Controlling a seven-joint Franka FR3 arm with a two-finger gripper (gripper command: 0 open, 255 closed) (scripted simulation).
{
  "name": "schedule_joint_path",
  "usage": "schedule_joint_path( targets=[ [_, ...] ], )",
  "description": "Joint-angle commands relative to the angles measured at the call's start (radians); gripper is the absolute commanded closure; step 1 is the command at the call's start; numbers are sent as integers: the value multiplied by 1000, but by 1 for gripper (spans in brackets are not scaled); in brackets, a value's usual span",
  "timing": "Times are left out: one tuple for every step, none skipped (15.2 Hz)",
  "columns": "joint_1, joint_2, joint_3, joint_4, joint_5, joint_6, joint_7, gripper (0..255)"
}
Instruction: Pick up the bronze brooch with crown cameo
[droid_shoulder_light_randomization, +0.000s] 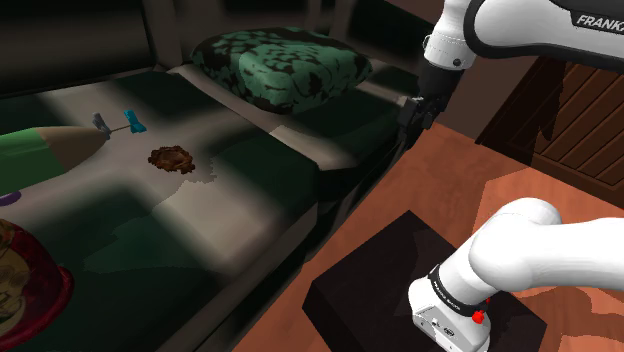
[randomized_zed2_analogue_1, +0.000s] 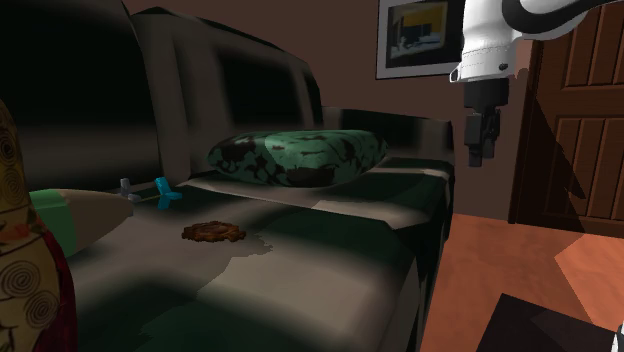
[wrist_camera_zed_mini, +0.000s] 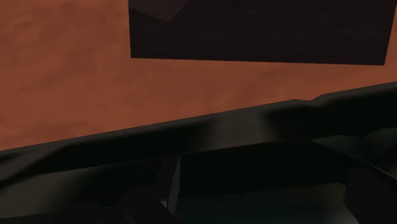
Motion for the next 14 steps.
schedule_joint_path(
  targets=[
    [0, 0, 0, 0, 0, 0, 0, 0],
    [8, 16, 20, 6, 18, 9, 24, 0],
    [16, 34, 40, 13, 35, 19, 48, 0],
    [23, 52, 60, 22, 51, 28, 71, 0],
    [29, 72, 80, 32, 67, 38, 95, 0],
    [36, 92, 99, 42, 82, 48, 118, 0],
    [42, 114, 119, 54, 96, 59, 141, 0],
    [47, 136, 138, 67, 109, 69, 164, 0],
    [52, 159, 157, 81, 122, 79, 187, 0],
    [57, 183, 176, 97, 133, 89, 209, 0],
    [61, 208, 195, 113, 143, 99, 232, 0],
    [64, 234, 214, 131, 152, 109, 255, 0],
    [68, 260, 232, 149, 160, 119, 277, 0],
    [70, 287, 250, 169, 166, 128, 300, 0]
  ],
)
